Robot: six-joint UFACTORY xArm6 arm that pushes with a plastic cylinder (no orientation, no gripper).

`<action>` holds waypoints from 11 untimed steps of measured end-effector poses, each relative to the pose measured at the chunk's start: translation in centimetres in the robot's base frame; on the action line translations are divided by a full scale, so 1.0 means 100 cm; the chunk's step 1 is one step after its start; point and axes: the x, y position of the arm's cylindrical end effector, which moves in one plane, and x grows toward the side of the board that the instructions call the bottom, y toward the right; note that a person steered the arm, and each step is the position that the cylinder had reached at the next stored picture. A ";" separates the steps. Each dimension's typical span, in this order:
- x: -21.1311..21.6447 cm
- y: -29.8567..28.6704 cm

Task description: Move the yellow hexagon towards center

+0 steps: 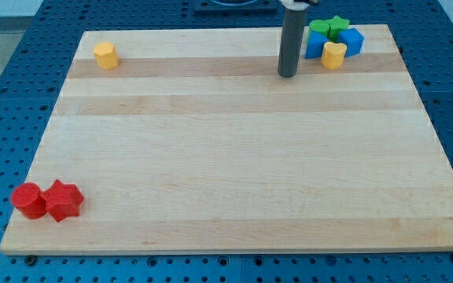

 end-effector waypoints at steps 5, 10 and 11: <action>0.006 0.046; -0.098 -0.388; -0.086 -0.391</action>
